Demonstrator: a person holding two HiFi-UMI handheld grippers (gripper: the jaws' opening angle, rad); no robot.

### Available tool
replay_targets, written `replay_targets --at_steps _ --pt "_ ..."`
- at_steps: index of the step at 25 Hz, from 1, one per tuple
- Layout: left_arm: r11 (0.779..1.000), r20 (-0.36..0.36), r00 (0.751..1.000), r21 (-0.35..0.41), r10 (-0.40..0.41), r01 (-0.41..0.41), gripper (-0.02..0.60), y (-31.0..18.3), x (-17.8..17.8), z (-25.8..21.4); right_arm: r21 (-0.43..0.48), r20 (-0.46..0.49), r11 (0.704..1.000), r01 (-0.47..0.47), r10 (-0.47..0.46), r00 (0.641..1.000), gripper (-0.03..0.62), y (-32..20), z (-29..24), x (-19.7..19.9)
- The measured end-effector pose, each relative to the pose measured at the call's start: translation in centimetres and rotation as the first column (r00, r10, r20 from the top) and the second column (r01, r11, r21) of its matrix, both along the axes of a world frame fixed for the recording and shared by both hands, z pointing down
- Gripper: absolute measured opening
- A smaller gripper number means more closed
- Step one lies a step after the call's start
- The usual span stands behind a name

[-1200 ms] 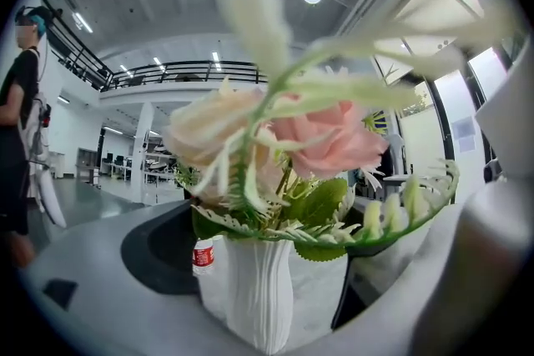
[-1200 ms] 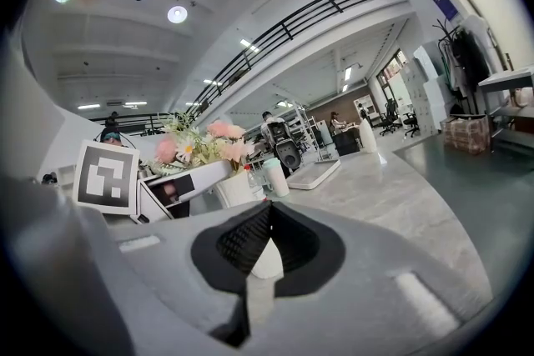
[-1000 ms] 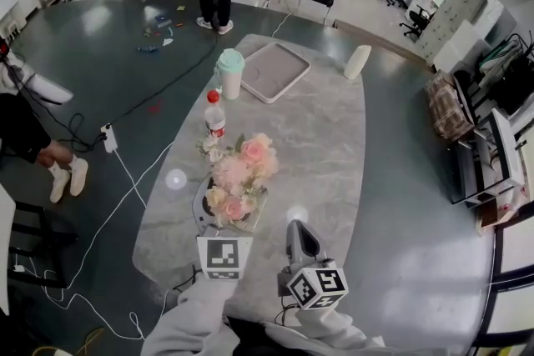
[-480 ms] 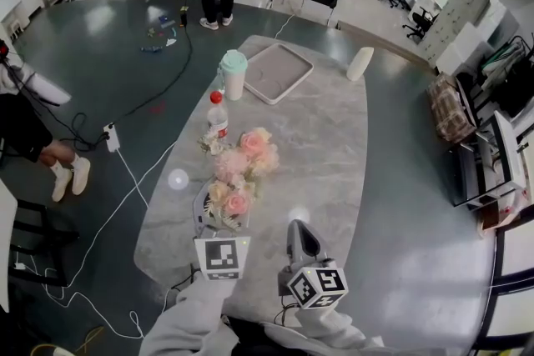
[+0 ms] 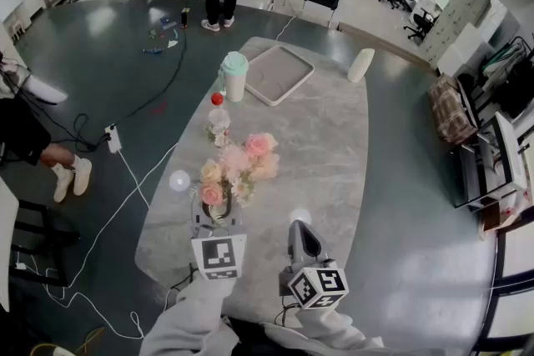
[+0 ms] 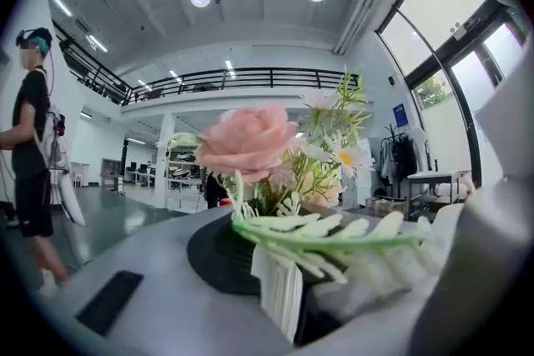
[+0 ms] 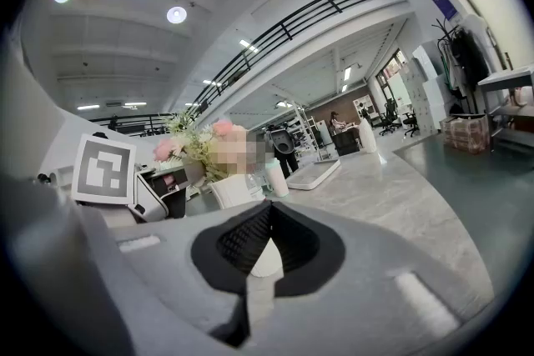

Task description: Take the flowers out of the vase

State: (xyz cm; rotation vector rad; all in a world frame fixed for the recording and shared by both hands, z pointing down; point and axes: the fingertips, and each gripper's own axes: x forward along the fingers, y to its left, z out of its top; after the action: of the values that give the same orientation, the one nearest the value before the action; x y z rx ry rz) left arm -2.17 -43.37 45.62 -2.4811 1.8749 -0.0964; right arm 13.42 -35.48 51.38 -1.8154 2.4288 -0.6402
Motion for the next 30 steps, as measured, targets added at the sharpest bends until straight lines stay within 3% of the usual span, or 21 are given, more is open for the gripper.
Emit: replay_targets --at_steps 15,30 --pt "0.999 -0.041 0.999 0.013 -0.031 0.031 0.052 0.0 -0.7 -1.7 0.009 0.000 1.000 0.010 -0.010 1.000 0.000 0.2 -0.6 0.0" --pt "0.996 -0.059 0.998 0.089 -0.002 0.007 0.040 0.3 0.6 -6.2 0.045 0.015 0.999 -0.005 0.004 1.000 0.000 1.9 -1.9 0.8"
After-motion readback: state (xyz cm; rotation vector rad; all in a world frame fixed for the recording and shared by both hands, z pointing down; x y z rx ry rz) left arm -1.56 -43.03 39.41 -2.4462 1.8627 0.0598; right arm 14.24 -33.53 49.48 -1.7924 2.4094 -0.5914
